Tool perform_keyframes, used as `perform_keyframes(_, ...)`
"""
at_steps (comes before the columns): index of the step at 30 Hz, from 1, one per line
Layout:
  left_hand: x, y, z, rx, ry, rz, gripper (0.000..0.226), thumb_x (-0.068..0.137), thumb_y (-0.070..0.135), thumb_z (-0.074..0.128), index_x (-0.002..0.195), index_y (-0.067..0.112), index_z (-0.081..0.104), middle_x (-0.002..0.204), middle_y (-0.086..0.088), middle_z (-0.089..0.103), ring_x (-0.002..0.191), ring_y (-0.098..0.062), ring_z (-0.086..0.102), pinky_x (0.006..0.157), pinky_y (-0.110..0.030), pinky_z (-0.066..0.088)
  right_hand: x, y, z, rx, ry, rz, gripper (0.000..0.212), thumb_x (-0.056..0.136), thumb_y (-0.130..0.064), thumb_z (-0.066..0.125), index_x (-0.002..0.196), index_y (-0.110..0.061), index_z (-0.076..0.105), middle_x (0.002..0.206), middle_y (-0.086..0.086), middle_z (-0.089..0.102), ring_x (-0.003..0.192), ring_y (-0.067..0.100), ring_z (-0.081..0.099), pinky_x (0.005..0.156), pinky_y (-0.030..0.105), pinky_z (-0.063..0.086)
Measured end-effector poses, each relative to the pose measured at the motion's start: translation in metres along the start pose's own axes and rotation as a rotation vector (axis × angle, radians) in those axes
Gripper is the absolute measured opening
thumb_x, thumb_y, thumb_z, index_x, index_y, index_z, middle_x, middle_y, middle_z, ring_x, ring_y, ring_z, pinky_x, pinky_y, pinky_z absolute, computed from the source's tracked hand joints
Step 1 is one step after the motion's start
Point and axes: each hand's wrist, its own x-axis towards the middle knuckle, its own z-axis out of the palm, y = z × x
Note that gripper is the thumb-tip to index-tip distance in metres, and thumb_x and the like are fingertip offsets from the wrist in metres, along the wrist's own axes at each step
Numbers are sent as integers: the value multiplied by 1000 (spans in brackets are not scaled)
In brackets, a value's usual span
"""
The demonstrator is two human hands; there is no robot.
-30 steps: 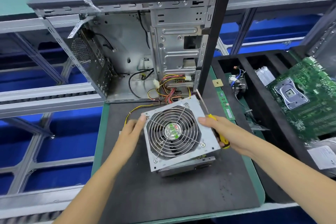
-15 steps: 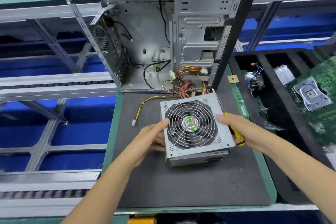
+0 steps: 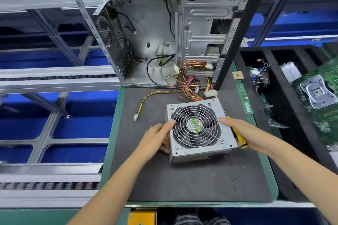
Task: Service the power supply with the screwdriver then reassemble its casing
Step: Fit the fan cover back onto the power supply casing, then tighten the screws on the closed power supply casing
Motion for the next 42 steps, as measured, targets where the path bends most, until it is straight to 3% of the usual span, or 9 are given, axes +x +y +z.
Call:
perform_keyframes(3,2,-2,2,40,25,30,73,85,64,52,103,-6,61,74,-16,68,60,-19,64,49,-24,50,0,0,1,-2,-11,8,61,65,-68,67,91,-15,53,61,0,45,45,11,32,39,17,26)
perform_keyframes(7,3,-3,3,80,45,26,65,92,58,46,100,-4,63,80,-25,70,60,-23,66,50,-28,52,1,0,3,7,-5,23,58,63,-68,66,90,-18,55,61,-1,47,45,11,33,38,18,26)
perform_keyframes(14,-1,0,1,125,84,17,85,70,79,44,92,-1,64,68,-16,70,55,-20,63,49,-32,51,-3,1,4,44,-49,2,46,60,-67,69,70,-23,62,55,-3,49,42,10,34,37,18,27)
perform_keyframes(23,-6,-4,3,104,145,59,67,66,82,43,73,16,53,54,3,57,49,-11,51,51,-30,39,-8,-6,6,24,1,-19,59,63,-62,68,95,-14,53,61,-4,49,44,7,34,37,17,26)
perform_keyframes(26,-6,0,3,95,148,88,76,66,82,41,80,9,57,53,5,60,45,-6,51,53,-27,36,-9,-12,5,23,22,-54,63,63,-61,68,103,-16,52,62,-3,46,45,8,34,37,17,27)
perform_keyframes(30,-2,3,-2,38,145,76,91,66,82,42,103,2,64,67,-9,65,49,-12,52,50,-29,35,-8,-22,7,5,57,-44,67,58,-65,70,98,-14,53,59,-5,45,44,8,35,37,18,27)
perform_keyframes(34,5,8,-7,42,130,33,97,65,83,42,100,-3,66,69,-13,68,54,-15,56,49,-25,39,-5,-26,6,23,81,2,73,54,-71,72,101,-17,65,67,-1,46,48,9,36,37,20,30)
perform_keyframes(38,7,11,-8,58,122,33,91,76,77,40,100,-6,66,61,-8,64,45,-11,53,41,-20,37,-4,-29,5,25,75,18,58,53,-72,73,86,-24,68,61,-4,47,48,10,37,37,19,30)
perform_keyframes(42,5,10,-4,-1,112,42,83,81,72,41,110,-3,65,93,-25,71,84,-37,68,67,-36,48,-5,-30,5,0,73,-3,60,57,-69,71,89,-19,62,65,-1,45,50,11,36,39,21,29)
